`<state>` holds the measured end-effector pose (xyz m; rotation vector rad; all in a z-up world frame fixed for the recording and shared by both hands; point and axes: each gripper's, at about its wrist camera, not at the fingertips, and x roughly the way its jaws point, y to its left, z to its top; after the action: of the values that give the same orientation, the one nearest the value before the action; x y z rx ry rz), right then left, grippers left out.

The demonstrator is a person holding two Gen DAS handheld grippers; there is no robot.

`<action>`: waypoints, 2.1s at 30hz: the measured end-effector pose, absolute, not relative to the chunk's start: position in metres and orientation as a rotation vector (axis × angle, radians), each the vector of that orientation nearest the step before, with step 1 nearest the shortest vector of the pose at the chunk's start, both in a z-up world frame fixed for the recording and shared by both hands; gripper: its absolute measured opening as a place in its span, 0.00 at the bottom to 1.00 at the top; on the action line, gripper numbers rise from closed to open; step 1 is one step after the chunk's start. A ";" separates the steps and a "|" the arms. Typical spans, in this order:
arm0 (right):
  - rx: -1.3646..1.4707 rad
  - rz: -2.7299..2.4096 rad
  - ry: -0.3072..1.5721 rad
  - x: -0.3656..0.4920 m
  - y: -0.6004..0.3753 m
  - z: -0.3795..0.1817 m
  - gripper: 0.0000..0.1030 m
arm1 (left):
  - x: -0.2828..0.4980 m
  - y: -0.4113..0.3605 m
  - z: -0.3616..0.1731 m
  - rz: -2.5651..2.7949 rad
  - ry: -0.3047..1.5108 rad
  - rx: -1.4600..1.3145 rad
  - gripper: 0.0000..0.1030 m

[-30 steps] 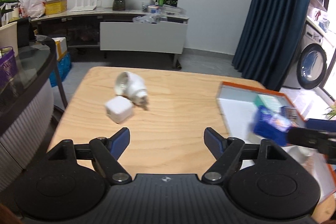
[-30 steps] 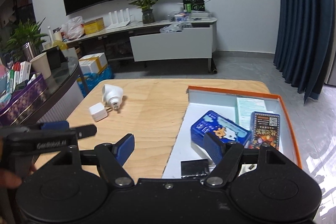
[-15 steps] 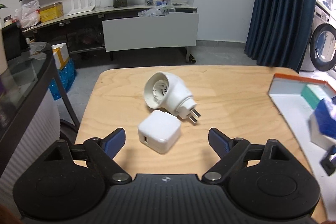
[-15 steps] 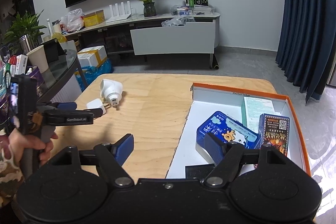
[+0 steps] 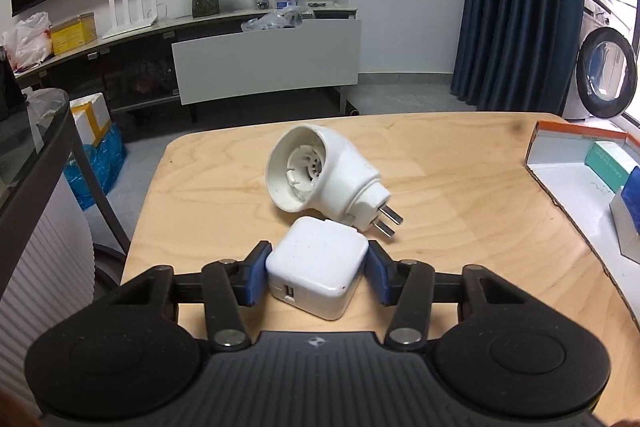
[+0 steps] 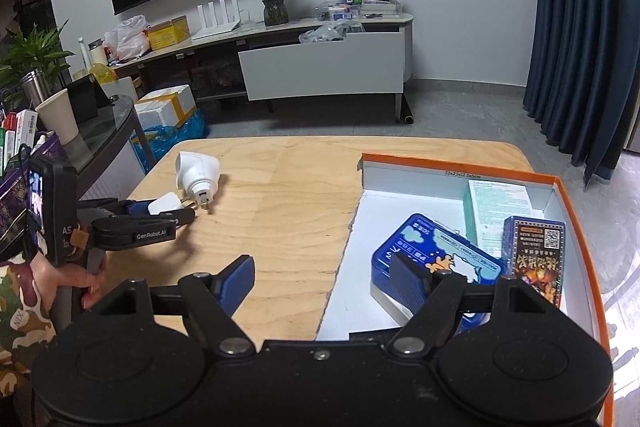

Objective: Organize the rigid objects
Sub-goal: 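Grasp the white cube charger with the left gripper while the right moves over the table, then grasp the white round plug adapter with the right gripper while the left lifts the cube charger, then carry the cube charger with the left gripper while the right carries the adapter toward the lid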

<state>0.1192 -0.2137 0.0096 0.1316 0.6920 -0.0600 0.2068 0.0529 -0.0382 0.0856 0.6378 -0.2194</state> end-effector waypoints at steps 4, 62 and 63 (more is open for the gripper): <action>0.125 -0.043 0.693 0.126 -0.209 0.009 0.85 | 0.199 0.050 -0.034 -0.209 0.653 0.065 0.41; 0.155 0.056 0.606 0.177 -0.144 0.034 0.61 | 0.090 0.045 0.038 -0.178 0.500 -0.131 0.41; 0.151 0.039 0.597 0.166 -0.148 0.039 0.61 | 0.087 0.040 0.040 -0.190 0.501 -0.130 0.41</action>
<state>0.1656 -0.1481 0.0392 0.1506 0.5967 0.0387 0.0872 0.0404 0.0398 -0.1303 0.5008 -0.1899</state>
